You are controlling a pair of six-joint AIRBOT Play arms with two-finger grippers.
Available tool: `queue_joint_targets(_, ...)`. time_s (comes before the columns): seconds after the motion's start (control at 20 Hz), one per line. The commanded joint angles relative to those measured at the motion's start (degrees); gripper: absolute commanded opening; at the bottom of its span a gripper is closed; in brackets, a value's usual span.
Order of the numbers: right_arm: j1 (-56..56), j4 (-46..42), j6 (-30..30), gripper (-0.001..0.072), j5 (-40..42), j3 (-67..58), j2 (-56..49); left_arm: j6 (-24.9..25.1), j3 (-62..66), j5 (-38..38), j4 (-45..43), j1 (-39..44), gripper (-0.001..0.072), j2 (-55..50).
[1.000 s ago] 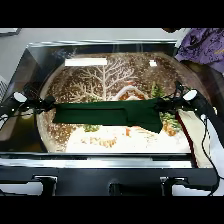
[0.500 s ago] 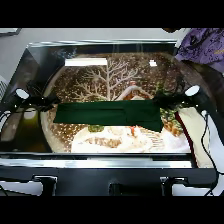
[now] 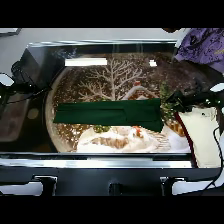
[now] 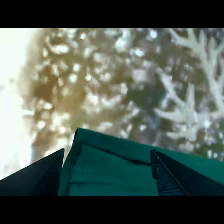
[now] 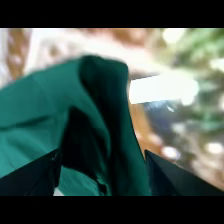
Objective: Fold the clothes and pants, and hang the long-sleeved shirts on hangers.
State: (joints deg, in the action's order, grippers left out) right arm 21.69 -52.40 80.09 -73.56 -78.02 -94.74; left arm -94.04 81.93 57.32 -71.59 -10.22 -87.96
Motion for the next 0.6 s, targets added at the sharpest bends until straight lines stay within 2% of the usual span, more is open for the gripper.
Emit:
queue_joint_targets(0.0, 0.85, 6.10, -6.21, 0.0610, -3.58, 0.55, -5.38, -0.04, 0.96, 1.88, -0.66, -0.04, 0.0610, 0.57)
queue_joint_targets(0.15, -0.11, 7.39, -8.63, 0.0610, -3.48, 0.55, -8.94, -0.04, 0.96, 1.81, -0.66, -0.04, 0.0609, 0.55)
queue_joint_targets(0.55, -3.78, 9.01, -10.40, 0.0604, -3.28, 0.66, -12.46, -0.04, 0.96, 1.60, -0.66, -0.04, 0.0609, 0.50)
